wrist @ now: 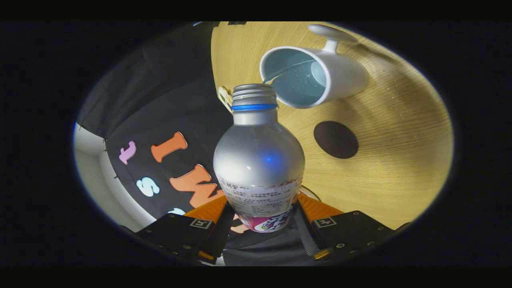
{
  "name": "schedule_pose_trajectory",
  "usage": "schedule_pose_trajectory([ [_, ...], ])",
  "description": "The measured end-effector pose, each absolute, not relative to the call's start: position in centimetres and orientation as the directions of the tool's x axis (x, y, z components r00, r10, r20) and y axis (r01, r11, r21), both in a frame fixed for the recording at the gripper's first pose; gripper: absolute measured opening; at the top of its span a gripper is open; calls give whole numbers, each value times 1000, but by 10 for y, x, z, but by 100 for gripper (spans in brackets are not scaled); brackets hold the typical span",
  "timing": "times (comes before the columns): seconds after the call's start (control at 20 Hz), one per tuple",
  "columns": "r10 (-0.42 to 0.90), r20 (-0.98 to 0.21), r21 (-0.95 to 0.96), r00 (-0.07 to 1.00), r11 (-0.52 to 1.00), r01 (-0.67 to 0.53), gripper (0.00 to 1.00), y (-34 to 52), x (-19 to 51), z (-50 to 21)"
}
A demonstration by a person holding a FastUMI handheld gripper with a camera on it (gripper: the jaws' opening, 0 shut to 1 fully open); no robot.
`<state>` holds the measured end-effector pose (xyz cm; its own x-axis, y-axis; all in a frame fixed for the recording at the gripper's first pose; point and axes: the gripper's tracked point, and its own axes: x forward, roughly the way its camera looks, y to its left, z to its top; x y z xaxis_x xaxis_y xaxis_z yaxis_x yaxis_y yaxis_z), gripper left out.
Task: Take the bottle from table, then pour the juice into the cup, finally place the bottle on the coaster
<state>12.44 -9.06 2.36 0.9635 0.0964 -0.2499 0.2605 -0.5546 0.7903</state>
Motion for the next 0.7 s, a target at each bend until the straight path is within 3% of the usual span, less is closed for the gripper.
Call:
schedule_pose_trajectory([
  [0.7,93,-249,756,964,-603,253,77,-98,122,32],
])
